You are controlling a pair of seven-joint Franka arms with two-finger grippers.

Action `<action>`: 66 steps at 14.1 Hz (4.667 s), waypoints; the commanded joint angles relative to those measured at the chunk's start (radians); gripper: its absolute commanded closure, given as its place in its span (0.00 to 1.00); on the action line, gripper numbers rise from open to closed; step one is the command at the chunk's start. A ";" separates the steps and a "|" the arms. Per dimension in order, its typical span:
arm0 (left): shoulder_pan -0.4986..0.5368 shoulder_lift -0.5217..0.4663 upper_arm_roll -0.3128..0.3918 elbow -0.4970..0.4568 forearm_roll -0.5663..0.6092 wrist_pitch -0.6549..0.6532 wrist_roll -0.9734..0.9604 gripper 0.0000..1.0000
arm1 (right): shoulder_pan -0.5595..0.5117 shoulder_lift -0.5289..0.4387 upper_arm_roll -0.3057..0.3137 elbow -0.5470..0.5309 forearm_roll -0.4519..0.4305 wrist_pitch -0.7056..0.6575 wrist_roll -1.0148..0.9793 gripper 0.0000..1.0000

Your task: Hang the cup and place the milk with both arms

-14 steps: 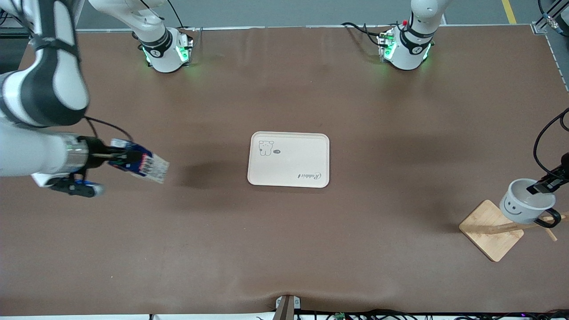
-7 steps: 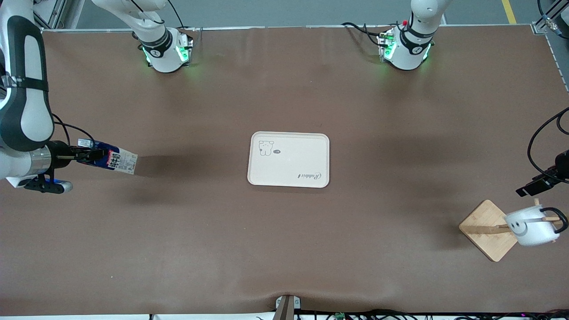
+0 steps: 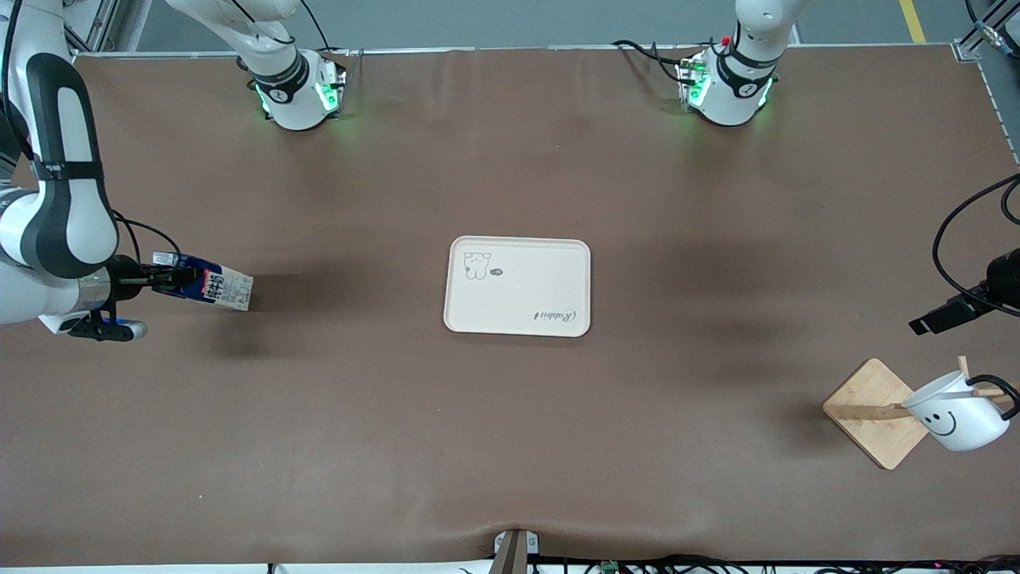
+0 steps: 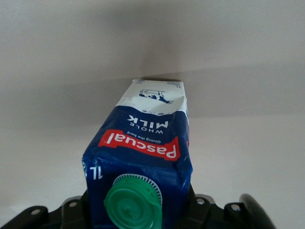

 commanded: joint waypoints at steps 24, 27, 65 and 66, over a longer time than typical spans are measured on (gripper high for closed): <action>-0.283 -0.212 0.043 0.087 0.060 -0.316 0.091 0.00 | 0.039 0.000 0.036 0.567 -0.020 -0.239 -0.016 0.00; -0.469 -0.264 0.248 0.049 0.023 -0.316 0.117 0.00 | 0.050 -0.046 0.036 0.582 -0.016 -0.272 -0.002 0.00; -0.744 -0.373 0.567 -0.029 -0.086 -0.359 0.275 0.00 | 0.108 -0.466 0.041 0.166 -0.145 -0.209 -0.064 0.00; -0.745 -0.373 0.567 -0.029 -0.086 -0.359 0.274 0.00 | 0.105 -0.466 0.041 0.166 -0.143 -0.209 -0.064 0.00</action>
